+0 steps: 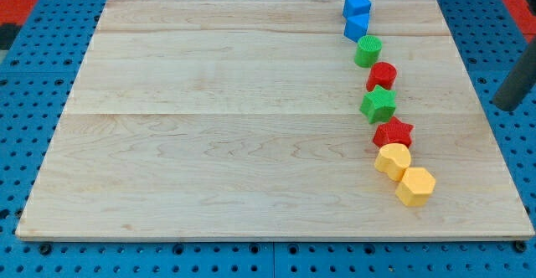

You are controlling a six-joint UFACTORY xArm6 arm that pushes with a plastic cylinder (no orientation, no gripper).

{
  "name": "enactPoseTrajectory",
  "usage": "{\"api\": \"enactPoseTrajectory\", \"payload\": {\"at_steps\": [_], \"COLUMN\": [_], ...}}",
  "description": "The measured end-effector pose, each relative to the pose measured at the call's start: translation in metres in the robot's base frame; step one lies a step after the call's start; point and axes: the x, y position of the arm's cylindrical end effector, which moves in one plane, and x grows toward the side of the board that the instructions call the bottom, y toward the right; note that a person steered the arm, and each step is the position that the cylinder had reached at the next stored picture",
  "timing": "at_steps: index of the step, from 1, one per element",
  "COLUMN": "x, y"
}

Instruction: Place your arm at the right of the hexagon

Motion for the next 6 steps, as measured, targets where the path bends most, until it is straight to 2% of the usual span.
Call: {"api": "enactPoseTrajectory", "payload": {"at_steps": [1,2,4,5,6], "x": [0.0,0.019,0.029,0.054,0.109], "y": [0.0,0.0,-0.054,-0.052,-0.069]}}
